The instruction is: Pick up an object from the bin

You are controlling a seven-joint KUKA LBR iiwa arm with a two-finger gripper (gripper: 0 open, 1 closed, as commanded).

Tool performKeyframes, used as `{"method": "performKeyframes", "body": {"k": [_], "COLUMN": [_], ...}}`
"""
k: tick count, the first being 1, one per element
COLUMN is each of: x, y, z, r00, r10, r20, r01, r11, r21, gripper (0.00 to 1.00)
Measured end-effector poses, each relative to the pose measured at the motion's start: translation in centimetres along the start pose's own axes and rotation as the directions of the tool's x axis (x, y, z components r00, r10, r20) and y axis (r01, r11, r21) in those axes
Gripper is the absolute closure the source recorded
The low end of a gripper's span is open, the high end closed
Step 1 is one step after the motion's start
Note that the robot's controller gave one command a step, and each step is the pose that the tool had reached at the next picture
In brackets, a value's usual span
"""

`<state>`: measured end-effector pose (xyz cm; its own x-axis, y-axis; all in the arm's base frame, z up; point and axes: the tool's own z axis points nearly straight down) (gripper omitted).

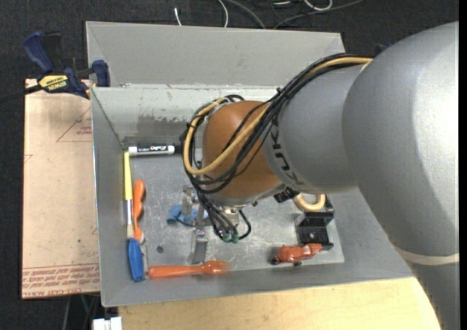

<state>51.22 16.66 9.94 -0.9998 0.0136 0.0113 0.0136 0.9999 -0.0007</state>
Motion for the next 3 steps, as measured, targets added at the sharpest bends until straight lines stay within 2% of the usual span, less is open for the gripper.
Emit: {"method": "performKeyframes", "body": {"k": [1,2,3], "x": [-2.1,-2.1,-2.0], "y": [-1.3,-2.5,-2.5], "z": [2.6,2.8,2.8], "r00": [0.999,0.995,0.995], "r10": [0.042,0.103,0.103], "r20": [0.019,0.008,0.007], "r01": [-0.042,-0.103,-0.103], "r11": [0.999,0.995,0.995], "r21": [-0.008,-0.006,-0.006], "gripper": [0.00,1.00,1.00]}}
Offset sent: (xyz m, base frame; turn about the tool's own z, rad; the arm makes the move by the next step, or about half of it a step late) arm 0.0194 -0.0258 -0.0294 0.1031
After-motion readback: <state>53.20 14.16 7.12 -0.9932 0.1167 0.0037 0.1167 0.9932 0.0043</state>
